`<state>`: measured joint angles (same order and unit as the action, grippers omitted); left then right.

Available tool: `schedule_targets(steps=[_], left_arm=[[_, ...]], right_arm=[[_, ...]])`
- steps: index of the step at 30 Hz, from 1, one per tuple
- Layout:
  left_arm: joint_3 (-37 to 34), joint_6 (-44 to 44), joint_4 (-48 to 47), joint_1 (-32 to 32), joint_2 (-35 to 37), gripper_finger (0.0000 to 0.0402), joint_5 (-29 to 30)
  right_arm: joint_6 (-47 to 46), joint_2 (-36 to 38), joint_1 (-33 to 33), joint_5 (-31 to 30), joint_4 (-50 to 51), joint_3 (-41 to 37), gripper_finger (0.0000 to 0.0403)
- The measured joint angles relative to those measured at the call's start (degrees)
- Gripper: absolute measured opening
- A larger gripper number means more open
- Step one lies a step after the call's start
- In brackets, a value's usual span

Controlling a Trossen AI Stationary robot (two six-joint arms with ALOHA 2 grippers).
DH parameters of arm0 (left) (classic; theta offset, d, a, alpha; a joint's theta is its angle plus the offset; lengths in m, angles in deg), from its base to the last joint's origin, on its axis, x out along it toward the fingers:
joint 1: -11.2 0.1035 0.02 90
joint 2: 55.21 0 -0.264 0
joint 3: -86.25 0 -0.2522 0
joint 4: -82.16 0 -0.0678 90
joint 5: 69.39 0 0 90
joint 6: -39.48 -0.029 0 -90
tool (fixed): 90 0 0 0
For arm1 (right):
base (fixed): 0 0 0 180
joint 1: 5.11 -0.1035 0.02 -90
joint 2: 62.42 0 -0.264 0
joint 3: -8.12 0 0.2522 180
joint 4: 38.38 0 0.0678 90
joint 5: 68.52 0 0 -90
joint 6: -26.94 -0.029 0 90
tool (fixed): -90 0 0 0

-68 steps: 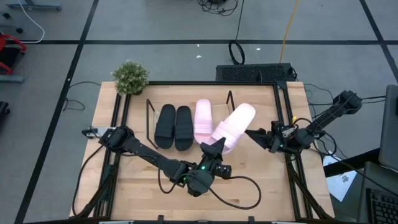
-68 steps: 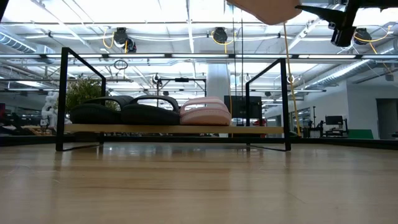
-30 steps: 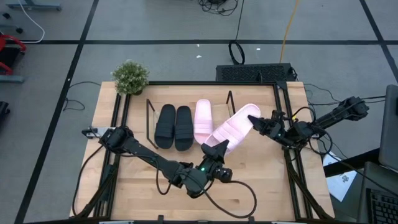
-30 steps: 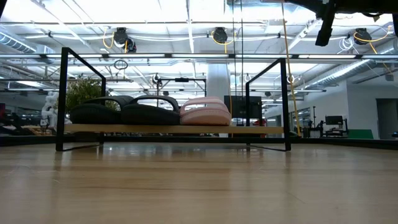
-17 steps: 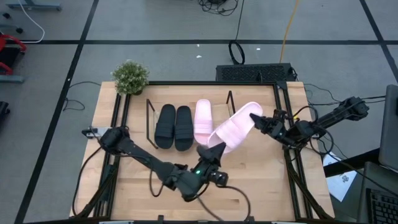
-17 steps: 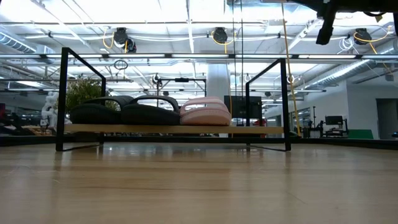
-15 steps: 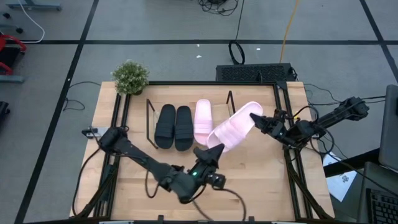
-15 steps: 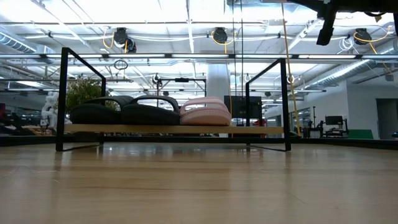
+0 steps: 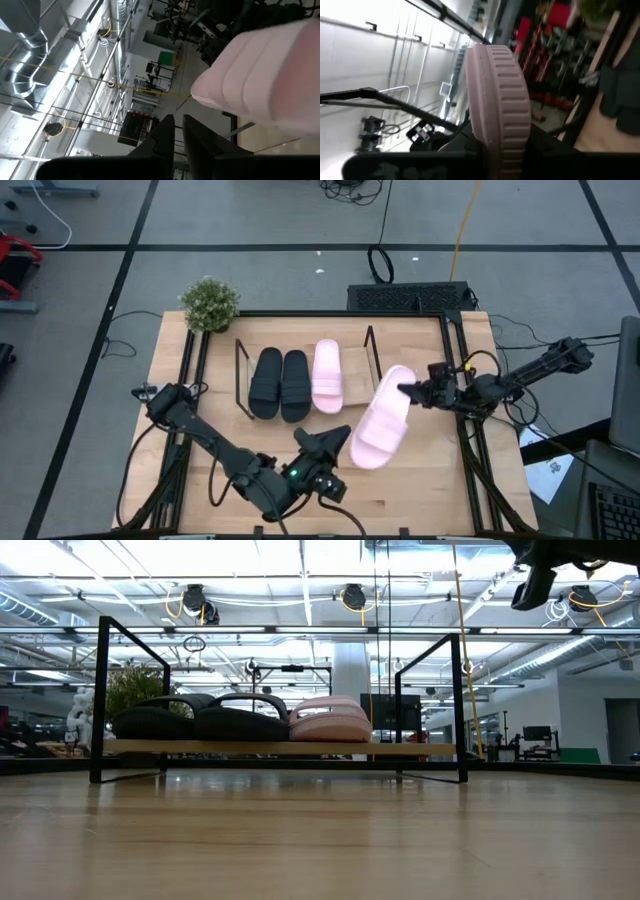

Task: Pick and place slides into the shelf
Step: Put the pink pair of slide on the shelf

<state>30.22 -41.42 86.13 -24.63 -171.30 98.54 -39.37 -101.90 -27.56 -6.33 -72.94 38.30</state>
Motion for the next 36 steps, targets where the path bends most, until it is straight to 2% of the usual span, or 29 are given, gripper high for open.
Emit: schedule_targets(steps=[5,9,14,17,22,27,31,33,36], left_arm=[[0.00,-0.54,-8.82,-0.25,0.04,0.0044,-1.80],[-0.02,-0.95,-12.11,-0.25,0.00,0.0044,-4.03],[-0.02,-4.09,-9.17,-0.20,0.00,0.0044,-7.63],[-0.02,-1.49,-3.70,-0.20,-0.02,0.0044,-7.65],[-0.02,14.44,13.66,-0.16,-0.02,0.0044,-3.08],[0.46,23.84,30.71,-2.05,0.65,0.0044,4.60],[4.15,41.14,33.23,-4.43,0.72,0.0044,10.97],[4.76,51.16,32.93,-5.33,0.78,0.0044,11.39],[4.76,64.77,32.28,-6.19,0.70,0.0044,8.89]], right_arm=[[-7.14,0.06,-0.02,2.96,3.13,0.00,0.0054],[-11.51,0.04,0.63,4.24,5.58,0.00,0.0054],[-12.43,-0.12,2.29,4.14,7.37,0.02,0.0054],[-11.34,-0.20,3.61,3.97,6.55,0.04,0.0054],[-7.59,-0.27,6.07,3.74,5.57,0.11,0.0054],[-2.73,-0.25,8.70,3.62,2.73,0.11,0.0054],[1.66,-0.27,10.51,3.56,1.45,0.11,0.0054],[2.99,-0.58,11.12,3.79,1.47,0.11,0.0054],[4.29,-1.23,11.69,4.69,1.46,0.11,0.0054]])
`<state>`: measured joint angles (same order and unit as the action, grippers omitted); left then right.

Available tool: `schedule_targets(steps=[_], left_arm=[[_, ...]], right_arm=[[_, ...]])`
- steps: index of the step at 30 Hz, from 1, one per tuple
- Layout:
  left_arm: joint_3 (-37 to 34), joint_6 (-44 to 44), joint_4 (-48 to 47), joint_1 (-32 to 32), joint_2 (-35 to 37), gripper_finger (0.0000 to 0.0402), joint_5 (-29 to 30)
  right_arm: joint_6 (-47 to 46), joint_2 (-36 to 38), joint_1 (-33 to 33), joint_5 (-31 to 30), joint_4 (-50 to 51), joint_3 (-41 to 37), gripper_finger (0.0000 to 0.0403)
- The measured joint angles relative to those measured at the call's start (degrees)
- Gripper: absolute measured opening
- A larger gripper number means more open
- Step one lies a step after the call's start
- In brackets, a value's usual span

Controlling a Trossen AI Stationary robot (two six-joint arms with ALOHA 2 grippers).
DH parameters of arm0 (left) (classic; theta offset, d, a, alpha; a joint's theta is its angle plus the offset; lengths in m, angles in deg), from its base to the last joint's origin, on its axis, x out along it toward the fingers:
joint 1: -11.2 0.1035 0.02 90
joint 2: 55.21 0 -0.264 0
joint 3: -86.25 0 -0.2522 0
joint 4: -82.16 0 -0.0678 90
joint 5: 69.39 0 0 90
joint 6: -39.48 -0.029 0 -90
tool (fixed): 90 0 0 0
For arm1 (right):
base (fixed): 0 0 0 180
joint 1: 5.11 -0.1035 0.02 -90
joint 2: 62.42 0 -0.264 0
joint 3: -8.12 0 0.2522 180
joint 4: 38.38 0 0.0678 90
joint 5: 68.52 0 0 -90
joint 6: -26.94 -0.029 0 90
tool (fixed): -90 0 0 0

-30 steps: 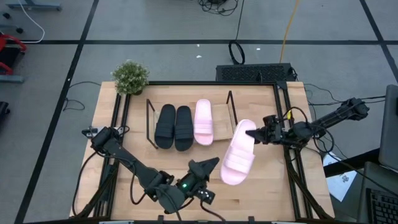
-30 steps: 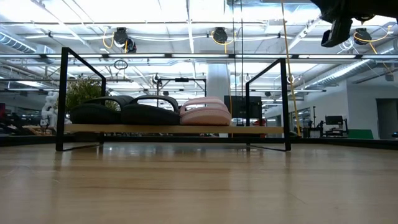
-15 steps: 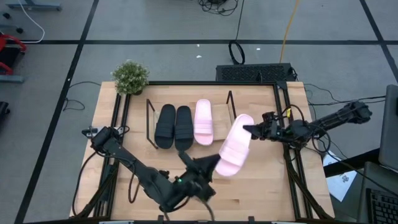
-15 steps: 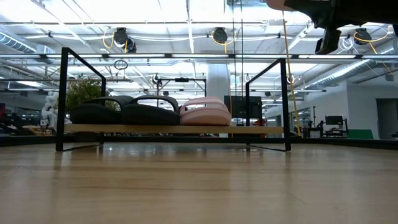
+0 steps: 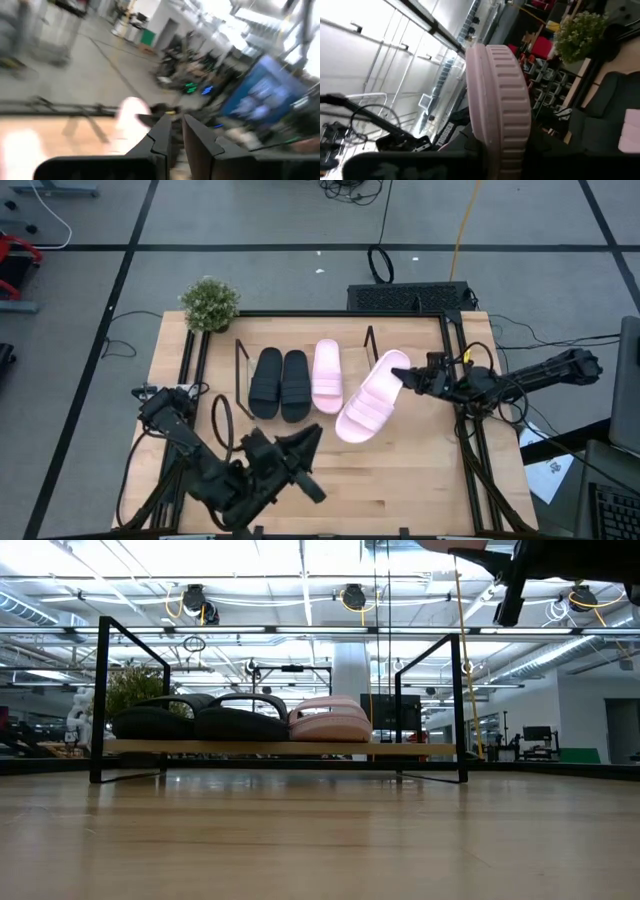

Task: Pick and place slides into the shelf
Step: Put the pink pair of slide on the shelf

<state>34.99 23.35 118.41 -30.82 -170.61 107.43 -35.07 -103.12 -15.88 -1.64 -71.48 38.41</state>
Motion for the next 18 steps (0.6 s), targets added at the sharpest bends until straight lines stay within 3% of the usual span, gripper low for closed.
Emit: schedule_targets(steps=[6,13,18], left_arm=[[0.00,29.33,-17.38,1.69,0.01,0.0044,-13.73],[-0.03,72.83,-44.07,6.38,-0.11,0.0044,-27.58],[-0.03,82.73,-50.31,7.67,-0.02,0.0044,-29.26]], right_arm=[[3.23,-1.91,0.29,0.68,-3.23,0.00,0.0054],[10.76,-3.76,0.29,0.12,-12.47,0.02,0.0054],[15.07,-3.81,0.29,-2.97,-12.45,0.02,0.0054]])
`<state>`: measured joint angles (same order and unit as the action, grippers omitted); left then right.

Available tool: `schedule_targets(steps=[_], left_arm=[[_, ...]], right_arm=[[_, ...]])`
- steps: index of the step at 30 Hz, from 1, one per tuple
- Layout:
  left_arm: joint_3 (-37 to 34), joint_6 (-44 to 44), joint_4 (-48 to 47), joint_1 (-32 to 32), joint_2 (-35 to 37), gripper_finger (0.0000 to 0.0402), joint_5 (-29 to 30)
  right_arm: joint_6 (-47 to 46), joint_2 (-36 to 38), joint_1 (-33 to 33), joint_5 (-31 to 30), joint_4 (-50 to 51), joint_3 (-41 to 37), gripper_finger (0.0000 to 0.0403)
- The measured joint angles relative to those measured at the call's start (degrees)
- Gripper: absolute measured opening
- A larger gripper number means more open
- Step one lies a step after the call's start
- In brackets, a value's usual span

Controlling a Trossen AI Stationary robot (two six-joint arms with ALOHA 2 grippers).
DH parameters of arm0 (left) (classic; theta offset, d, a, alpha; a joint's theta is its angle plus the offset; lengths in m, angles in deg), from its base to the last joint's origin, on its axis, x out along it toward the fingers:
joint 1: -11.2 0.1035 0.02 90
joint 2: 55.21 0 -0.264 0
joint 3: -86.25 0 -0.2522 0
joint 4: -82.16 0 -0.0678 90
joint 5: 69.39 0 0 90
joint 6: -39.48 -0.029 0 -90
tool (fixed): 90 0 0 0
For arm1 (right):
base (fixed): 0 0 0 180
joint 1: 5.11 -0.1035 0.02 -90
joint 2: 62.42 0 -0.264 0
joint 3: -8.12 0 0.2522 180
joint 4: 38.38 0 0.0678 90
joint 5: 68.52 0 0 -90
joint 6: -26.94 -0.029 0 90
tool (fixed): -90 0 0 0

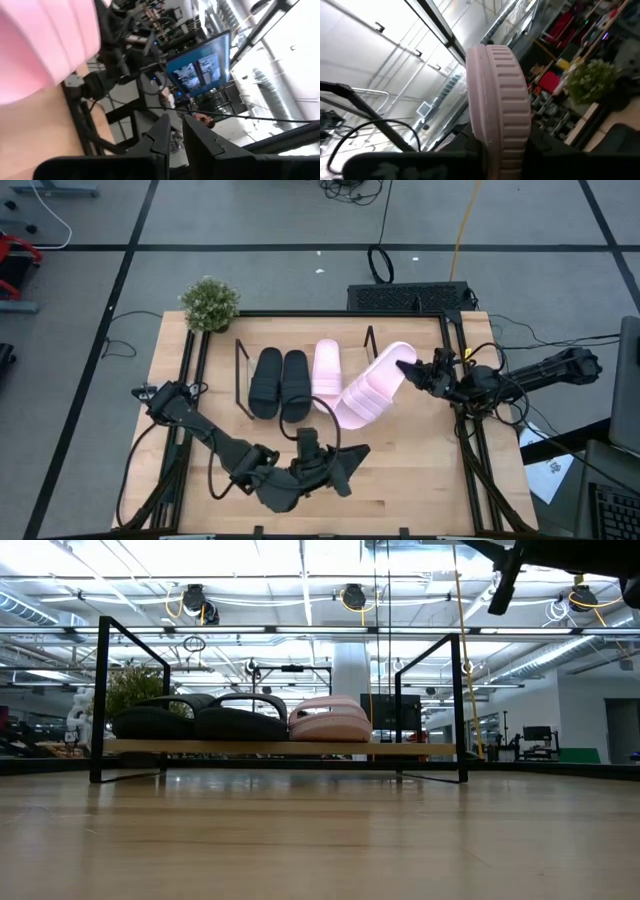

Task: Pick and place slides into the shelf
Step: Put the pink pair of slide on the shelf

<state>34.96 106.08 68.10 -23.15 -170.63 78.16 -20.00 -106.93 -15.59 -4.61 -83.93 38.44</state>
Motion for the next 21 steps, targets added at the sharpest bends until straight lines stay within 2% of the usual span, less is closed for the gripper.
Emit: schedule_targets(steps=[4,11,15,21], left_arm=[[-0.01,3.83,-5.12,0.27,-0.02,0.0044,1.26],[0.01,16.77,-19.30,0.49,-0.02,0.0044,8.84],[0.01,16.89,-21.22,1.76,-0.02,0.0044,11.45],[0.01,17.13,-24.56,5.42,-0.02,0.0044,10.06]], right_arm=[[4.05,0.11,0.00,-3.16,-1.37,0.00,0.0054],[9.58,0.13,0.00,-5.60,-4.57,0.00,0.0054],[10.11,0.15,0.00,-5.64,-4.81,0.00,0.0054],[11.25,0.15,0.00,-5.67,-5.87,0.00,0.0053]])
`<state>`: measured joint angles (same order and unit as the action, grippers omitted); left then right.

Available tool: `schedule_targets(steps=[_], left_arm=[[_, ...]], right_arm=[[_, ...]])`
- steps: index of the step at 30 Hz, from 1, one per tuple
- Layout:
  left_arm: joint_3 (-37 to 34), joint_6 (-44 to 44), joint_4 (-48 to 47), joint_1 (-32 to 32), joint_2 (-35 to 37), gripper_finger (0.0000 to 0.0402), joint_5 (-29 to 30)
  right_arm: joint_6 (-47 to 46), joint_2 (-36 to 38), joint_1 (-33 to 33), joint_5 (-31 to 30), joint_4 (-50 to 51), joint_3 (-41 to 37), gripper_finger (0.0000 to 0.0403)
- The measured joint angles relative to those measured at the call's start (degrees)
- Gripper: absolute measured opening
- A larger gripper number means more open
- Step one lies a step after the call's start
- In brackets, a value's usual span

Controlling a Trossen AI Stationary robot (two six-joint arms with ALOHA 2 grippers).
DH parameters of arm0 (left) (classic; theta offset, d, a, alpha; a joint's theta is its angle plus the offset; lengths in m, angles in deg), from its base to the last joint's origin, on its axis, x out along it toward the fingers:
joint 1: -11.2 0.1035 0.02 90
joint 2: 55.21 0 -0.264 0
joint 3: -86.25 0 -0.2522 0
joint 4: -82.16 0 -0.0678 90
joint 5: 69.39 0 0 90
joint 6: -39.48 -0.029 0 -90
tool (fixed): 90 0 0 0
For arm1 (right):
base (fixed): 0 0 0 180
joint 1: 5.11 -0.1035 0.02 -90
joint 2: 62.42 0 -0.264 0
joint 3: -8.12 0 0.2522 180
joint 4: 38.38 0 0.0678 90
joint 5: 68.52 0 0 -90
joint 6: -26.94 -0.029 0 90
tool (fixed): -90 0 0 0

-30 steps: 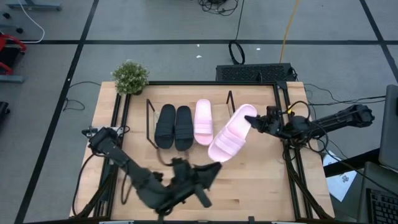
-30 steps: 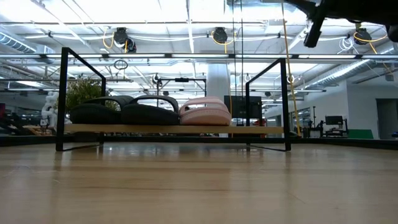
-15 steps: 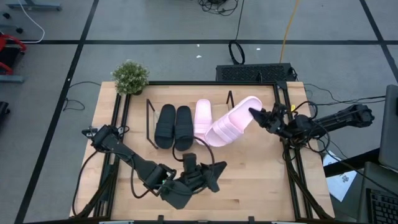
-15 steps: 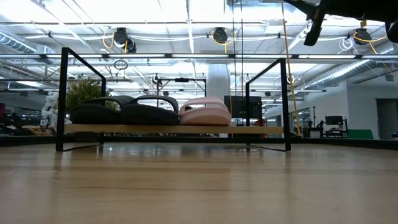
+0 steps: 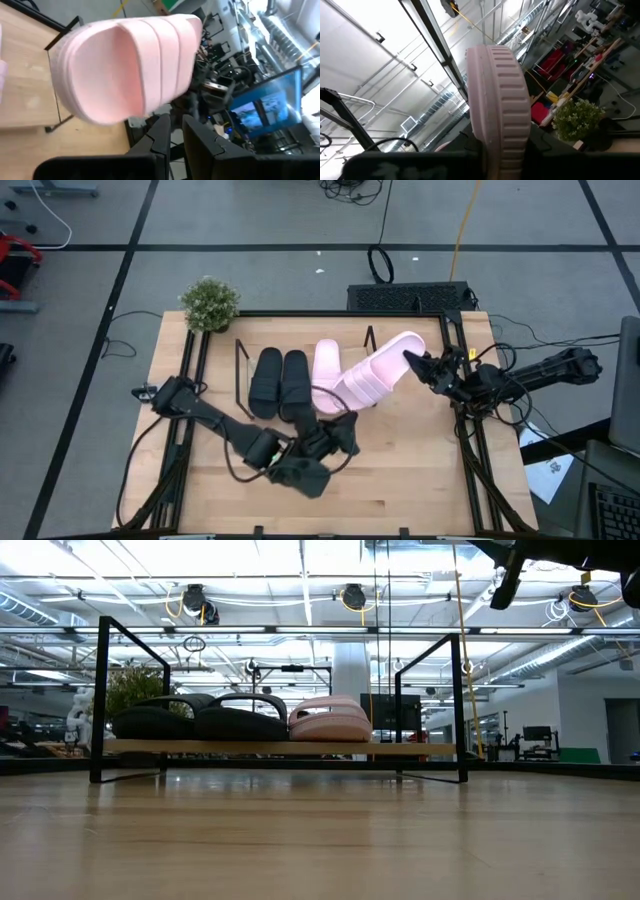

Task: Pick and place slides into the shelf
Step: Put the pink pair of slide on the shelf

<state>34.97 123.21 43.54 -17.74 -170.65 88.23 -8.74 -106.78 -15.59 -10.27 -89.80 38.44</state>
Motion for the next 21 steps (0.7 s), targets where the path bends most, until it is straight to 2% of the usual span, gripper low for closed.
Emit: schedule_targets(steps=[14,21], left_arm=[[0.00,1.93,-3.59,3.59,0.01,0.0044,-1.41],[0.00,3.95,-5.28,3.88,0.00,0.0044,1.33]], right_arm=[[1.23,0.07,-0.02,-1.18,-0.99,0.00,0.0053],[0.40,0.09,-0.02,-0.96,-1.32,0.00,0.0053]])
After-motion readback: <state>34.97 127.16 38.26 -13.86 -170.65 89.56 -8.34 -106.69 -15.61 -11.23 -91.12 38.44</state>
